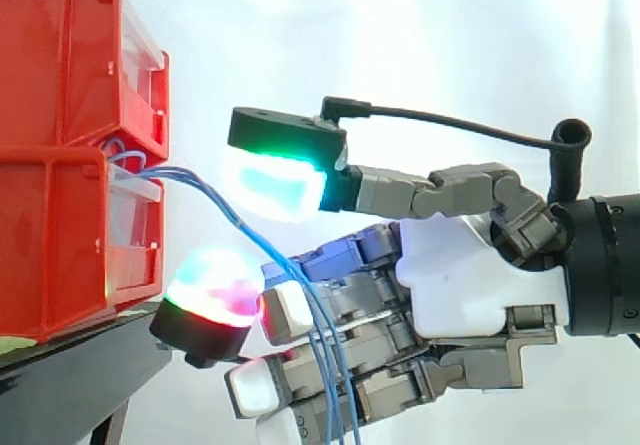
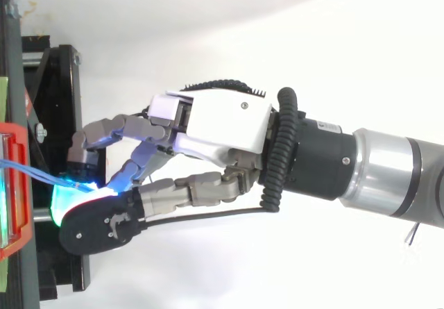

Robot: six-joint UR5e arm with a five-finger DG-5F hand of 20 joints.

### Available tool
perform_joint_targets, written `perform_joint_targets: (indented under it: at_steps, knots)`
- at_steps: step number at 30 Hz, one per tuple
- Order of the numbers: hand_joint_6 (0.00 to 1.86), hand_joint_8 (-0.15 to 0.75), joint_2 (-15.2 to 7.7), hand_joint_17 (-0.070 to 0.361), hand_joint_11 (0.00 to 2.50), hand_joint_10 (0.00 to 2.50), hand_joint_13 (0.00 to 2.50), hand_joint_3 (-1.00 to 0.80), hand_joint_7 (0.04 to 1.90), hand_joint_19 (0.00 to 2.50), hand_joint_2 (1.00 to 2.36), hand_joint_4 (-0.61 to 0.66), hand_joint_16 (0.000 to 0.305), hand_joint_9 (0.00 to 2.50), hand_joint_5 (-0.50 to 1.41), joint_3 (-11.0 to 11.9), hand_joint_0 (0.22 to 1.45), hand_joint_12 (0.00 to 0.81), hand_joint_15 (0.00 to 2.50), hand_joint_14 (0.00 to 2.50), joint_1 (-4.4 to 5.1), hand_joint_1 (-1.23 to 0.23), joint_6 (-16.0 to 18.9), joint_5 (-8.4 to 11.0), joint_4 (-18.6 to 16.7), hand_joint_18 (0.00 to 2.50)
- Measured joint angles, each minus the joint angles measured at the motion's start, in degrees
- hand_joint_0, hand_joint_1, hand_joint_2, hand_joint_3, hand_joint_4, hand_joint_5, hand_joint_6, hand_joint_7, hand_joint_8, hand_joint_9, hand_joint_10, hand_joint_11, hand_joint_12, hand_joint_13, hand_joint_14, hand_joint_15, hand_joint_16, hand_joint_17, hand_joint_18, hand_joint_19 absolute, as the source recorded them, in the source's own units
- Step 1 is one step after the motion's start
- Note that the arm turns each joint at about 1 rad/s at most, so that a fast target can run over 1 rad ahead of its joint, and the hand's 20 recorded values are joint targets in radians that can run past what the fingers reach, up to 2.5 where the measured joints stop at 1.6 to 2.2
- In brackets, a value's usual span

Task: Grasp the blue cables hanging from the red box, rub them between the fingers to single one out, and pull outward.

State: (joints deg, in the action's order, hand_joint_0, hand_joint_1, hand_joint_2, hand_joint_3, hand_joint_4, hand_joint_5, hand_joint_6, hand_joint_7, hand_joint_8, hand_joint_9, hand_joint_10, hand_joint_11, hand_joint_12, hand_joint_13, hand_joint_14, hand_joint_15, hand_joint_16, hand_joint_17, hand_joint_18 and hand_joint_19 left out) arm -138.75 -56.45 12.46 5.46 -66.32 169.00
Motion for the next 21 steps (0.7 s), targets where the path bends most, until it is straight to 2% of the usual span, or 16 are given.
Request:
perform_joint_targets:
  at_steps: [10, 21]
  knots:
    - [0.71, 0.248, 0.93, 0.097, 0.88, 0.02, 0.85, -0.39, 0.99, 0.52, 1.01, 0.18, 0.043, 1.09, -0.13, 0.03, 0.60, 0.342, 0.62, 0.02, -0.41, -0.55, 0.50, -0.07, 3.50, 0.66]
    - [0.72, 0.253, 1.99, 0.097, 0.88, 0.02, 0.85, -0.40, 0.97, 0.53, 1.01, 0.19, 0.043, 1.09, -0.12, 0.02, 0.58, 0.343, 0.61, 0.02, -1.02, -0.55, 0.06, -0.05, 3.92, 0.66]
